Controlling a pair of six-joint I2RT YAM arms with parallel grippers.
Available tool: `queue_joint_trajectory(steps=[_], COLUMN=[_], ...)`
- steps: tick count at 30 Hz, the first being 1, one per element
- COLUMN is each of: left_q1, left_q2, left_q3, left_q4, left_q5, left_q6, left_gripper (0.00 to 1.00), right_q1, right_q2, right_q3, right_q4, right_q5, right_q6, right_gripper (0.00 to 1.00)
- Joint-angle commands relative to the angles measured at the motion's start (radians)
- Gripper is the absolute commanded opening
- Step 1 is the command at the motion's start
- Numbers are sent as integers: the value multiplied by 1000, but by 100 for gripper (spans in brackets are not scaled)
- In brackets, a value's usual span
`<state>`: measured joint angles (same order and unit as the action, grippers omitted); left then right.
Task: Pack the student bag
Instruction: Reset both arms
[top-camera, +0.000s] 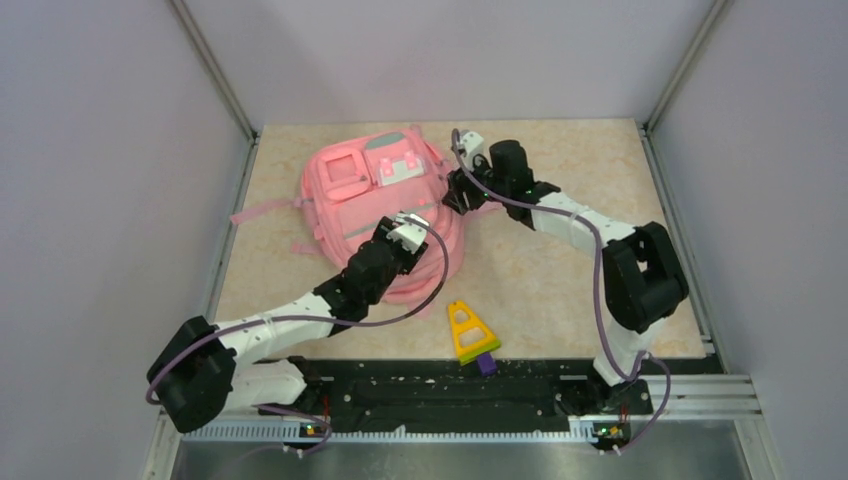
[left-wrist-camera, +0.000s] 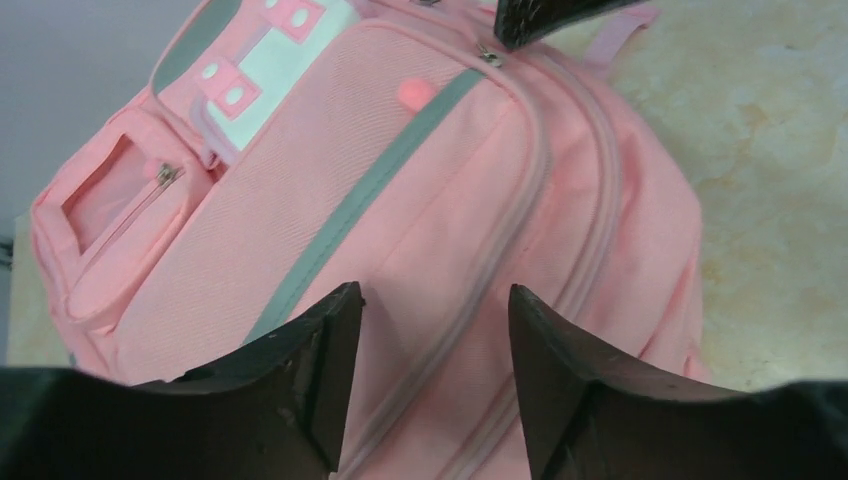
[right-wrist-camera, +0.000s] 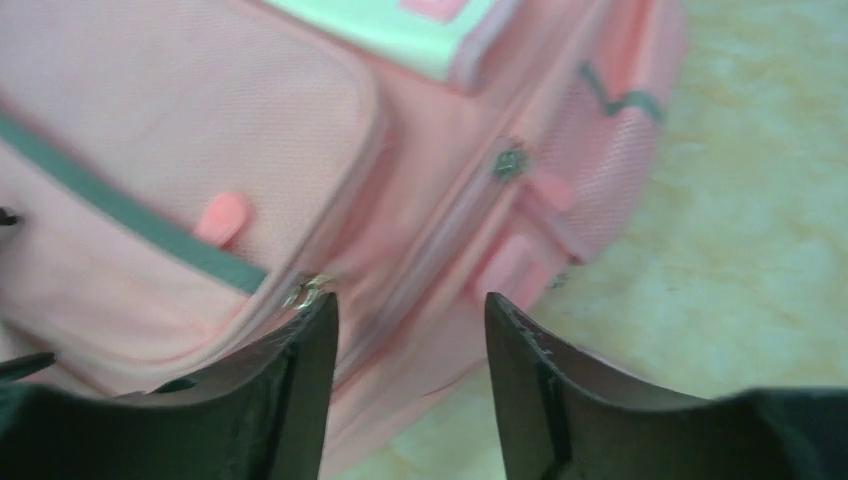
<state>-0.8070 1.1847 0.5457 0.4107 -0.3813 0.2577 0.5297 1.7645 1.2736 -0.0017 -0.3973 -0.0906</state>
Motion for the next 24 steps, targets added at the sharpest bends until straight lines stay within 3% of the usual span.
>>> queue_joint_trajectory(steps=[1,2,4,9,15,22,24], left_q1=[19,25,39,124,342,486,493], left_q2=[-48,-52,-60,-76,-132,-233,-245], left_q3=[21,31,56,120,195,333,384], left_q4=[-116,-126,-150,-227,-347,-540,-616], left_q5=[-69,-52,-7,79,183,302,369], left_q6=[-110,-127,-165,-252,-427,-544,-542], left_gripper=[69,72,76,80,86,90,91], right_q1=[-64,-69,-90,-203,-411,-479,-478], right_q2=[-79,-101,-140,-229,-363,-612,-691], right_q3=[-5,-28,-61,-156,-286,-360,-399], right_q4=[122,120,109,87,42,-71,-47], right_q5=[153,146,119,39,38,371,444], right_q6=[23,40,79,200,252,221,214], right_gripper=[66,73,76,77,78,80,87])
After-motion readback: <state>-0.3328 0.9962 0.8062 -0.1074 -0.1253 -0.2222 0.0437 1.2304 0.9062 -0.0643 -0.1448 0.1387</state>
